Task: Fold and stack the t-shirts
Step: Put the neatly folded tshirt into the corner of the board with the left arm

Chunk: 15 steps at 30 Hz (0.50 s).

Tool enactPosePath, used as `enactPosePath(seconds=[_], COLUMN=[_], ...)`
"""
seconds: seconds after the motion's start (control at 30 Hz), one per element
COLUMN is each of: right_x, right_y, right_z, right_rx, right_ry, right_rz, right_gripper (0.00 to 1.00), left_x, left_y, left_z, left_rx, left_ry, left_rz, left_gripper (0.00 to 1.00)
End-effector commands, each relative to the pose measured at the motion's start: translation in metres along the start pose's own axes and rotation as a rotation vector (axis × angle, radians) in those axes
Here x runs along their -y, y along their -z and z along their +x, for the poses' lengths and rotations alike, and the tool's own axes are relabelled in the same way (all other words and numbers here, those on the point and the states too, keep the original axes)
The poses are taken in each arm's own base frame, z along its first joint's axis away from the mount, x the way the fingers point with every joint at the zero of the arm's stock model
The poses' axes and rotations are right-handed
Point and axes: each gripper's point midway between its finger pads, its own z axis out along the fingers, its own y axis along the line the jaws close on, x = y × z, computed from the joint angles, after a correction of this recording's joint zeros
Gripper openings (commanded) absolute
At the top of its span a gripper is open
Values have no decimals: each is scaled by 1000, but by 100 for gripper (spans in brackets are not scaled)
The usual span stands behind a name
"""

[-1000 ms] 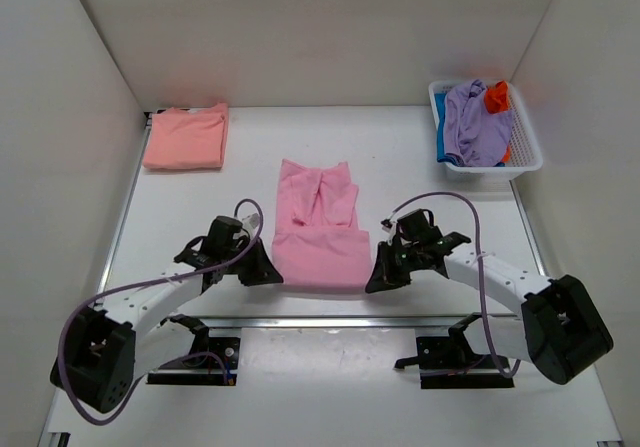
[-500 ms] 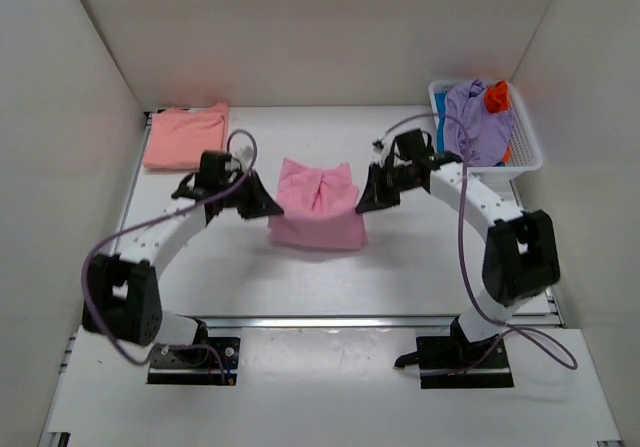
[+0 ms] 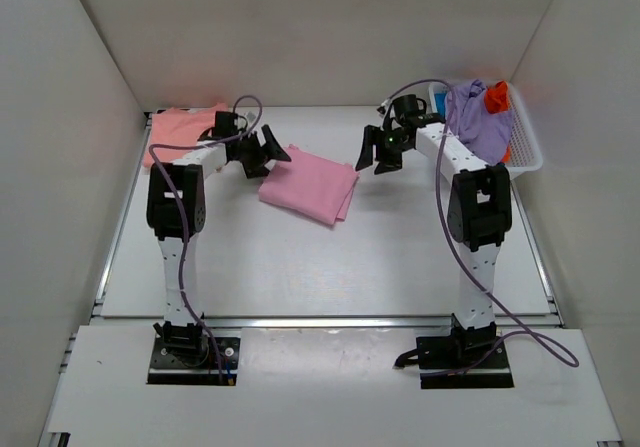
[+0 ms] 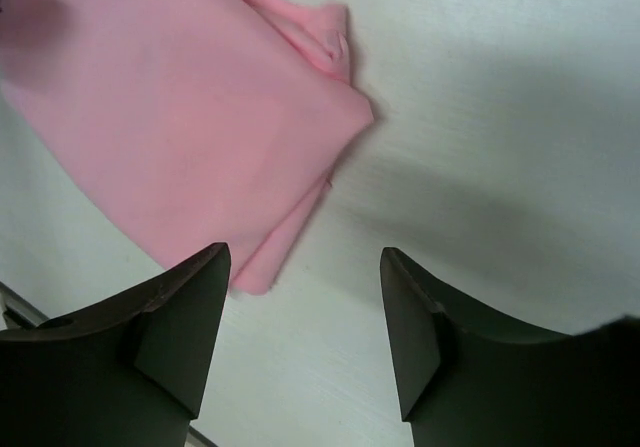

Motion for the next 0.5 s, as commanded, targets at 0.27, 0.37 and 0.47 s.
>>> enactPosePath(seconds=[0.27,0.37,0.47], right_x=[-9,-11,-14], right_y=[63,76,92], right_z=[40,56,64], right_rx=[100,112,140], right_ry=[34,22,9], right_rz=[-3,-15,-33], right_gripper=[55,53,52], left_x=[-25,-32,-36], left_y=[29,23,24], left_z=[8,15,23], left_rx=[37,-23,-56], left_ry=[-190,-265,-349], left_rz=[-180,-321,-484], left_gripper=[99,99,98])
